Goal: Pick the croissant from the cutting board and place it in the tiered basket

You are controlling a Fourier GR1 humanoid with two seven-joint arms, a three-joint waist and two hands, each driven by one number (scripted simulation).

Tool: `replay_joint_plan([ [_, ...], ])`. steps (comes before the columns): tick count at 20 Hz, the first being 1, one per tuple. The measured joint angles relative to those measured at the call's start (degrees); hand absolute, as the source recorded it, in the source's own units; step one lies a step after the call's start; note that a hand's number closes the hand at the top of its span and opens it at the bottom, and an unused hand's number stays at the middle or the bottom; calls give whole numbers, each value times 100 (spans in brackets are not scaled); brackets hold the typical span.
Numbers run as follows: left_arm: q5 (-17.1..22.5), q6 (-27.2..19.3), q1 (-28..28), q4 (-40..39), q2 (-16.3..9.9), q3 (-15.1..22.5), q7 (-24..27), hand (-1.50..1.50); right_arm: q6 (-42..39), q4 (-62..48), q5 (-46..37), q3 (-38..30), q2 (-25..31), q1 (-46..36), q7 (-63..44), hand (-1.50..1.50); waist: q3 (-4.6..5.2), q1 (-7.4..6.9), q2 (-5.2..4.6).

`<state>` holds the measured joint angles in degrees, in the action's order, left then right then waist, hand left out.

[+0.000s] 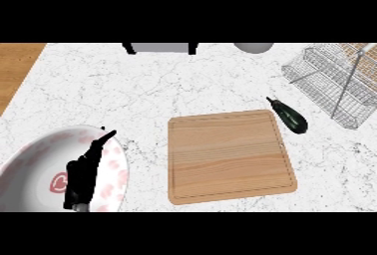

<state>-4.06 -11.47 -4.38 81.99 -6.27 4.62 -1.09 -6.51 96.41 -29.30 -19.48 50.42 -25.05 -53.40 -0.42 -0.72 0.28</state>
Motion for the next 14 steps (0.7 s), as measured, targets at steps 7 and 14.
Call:
replay_joint_plan([
  [7,-83,2,7,29,52,28,-53,0,186,-1680,-175,132,56,-879,737,150,2,-49,-17],
  [14,-5,160,-68,163,-2,-23,-120,0,541,-3306,-489,495,-226,-1556,1722,150,14,-78,-37],
])
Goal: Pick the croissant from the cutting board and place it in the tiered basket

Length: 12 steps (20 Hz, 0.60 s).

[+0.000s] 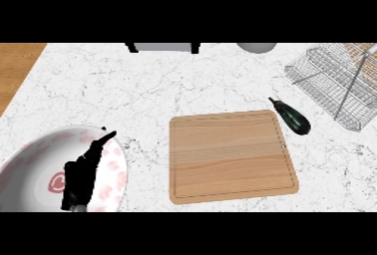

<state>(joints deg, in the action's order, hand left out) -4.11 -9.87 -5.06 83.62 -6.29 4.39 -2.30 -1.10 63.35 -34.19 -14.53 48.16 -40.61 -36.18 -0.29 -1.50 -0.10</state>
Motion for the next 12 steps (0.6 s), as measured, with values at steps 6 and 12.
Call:
replay_joint_plan([
  [6,-61,-9,-65,65,36,7,-35,0,411,-1196,-420,232,-312,-570,380,150,4,-1,-5],
  [12,-41,29,12,2,60,-49,-138,0,972,-2547,-630,112,-481,-1110,885,150,-8,-21,-16],
])
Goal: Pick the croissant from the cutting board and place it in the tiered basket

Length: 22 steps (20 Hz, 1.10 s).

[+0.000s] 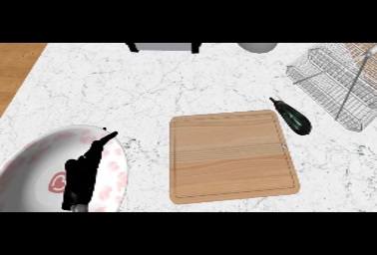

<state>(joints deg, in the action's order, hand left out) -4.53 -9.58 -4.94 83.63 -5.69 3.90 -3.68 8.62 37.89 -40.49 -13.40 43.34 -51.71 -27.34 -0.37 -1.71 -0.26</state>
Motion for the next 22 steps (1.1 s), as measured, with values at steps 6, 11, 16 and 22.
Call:
replay_joint_plan([
  [6,-63,3,-17,9,19,25,23,0,588,-646,620,-724,-345,-88,495,-150,10,6,13],
  [11,-73,10,4,-55,50,12,102,0,805,-958,1199,-1315,-437,-220,1055,-150,1,9,13],
  [16,-88,-17,82,-124,86,-25,113,0,1078,-1056,1724,-1864,-420,-266,1767,-150,-8,28,1],
  [22,-114,-39,-29,-73,109,-39,261,0,1979,-798,1922,-2262,-130,-201,1983,-150,0,94,32],
])
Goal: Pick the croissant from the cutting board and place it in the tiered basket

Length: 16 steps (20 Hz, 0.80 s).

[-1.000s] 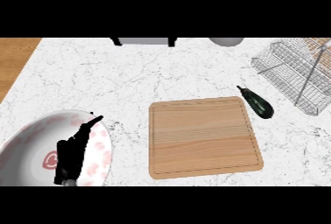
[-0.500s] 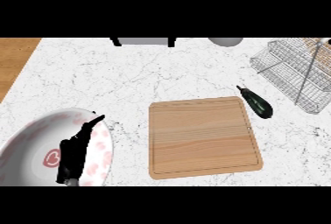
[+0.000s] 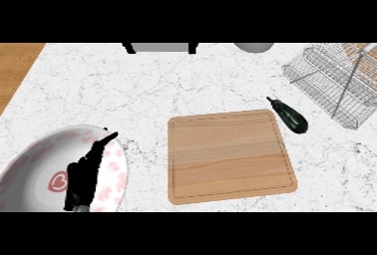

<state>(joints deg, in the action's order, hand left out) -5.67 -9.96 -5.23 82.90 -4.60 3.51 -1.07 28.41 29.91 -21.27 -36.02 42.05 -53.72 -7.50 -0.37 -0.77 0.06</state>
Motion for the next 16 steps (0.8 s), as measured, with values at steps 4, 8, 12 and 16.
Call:
replay_joint_plan([
  [4,79,34,-55,13,-37,-97,-68,0,248,225,167,-290,364,369,-140,-150,8,108,32],
  [8,112,27,-156,63,-54,-163,-92,0,-7,645,487,-644,794,994,-367,-150,15,232,69],
  [12,87,-34,-286,161,-42,-192,-102,0,-592,1186,953,-1143,1117,1932,-459,-150,20,357,99],
  [16,144,-25,-381,201,-61,-272,-61,0,-1364,1660,1470,-1793,1342,3028,-437,-150,23,463,113],
])
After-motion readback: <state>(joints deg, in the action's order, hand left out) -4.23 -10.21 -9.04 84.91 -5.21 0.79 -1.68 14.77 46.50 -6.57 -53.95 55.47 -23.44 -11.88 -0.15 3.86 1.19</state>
